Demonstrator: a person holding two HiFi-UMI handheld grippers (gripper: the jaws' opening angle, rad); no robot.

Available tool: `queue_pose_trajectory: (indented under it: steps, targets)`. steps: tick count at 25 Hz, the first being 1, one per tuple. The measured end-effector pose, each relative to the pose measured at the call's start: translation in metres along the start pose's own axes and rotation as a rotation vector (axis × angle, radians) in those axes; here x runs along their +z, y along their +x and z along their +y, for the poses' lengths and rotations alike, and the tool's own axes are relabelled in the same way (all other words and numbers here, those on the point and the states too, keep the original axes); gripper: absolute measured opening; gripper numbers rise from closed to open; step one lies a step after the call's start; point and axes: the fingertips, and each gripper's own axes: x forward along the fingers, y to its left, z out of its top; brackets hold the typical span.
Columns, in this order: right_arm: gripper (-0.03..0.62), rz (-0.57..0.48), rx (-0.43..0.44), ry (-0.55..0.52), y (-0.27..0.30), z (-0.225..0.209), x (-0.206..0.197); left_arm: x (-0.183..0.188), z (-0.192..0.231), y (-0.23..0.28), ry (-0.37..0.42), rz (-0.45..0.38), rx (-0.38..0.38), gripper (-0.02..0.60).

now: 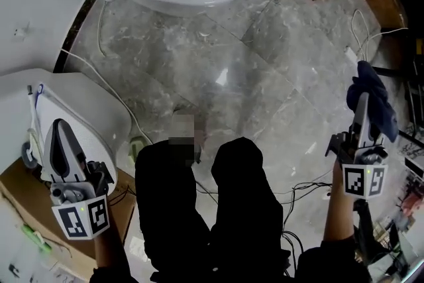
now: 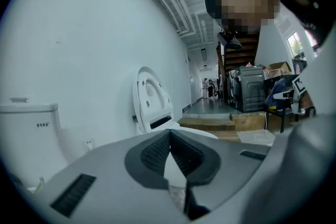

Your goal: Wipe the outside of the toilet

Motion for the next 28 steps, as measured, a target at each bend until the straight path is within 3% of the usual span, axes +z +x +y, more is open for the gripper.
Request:
queue_pose_trajectory:
  steps: [14, 18, 23, 28]
  targets:
    - [0.121, -0.056, 0.076, -0.067, -0.029, 0.041, 0.208, 0.186, 0.014, -0.061, -0.025, -0.009, -0.023, 0.009]
    - [0.121, -0.058, 0.075, -0.058, -0.038, 0.047, 0.250, 0.228, 0.013, -0.072, -0.030, -0.009, -0.046, 0.009]
    - [0.121, -0.060, 0.088, -0.044, -0.050, 0.062, 0.301, 0.272, 0.016, -0.088, -0.109, 0.019, -0.039, 0.011]
    - [0.121, -0.073, 0.117, 0.001, -0.061, 0.078, 0.350, 0.312, 0.017, -0.103, -0.131, 0.031, -0.051, 0.009]
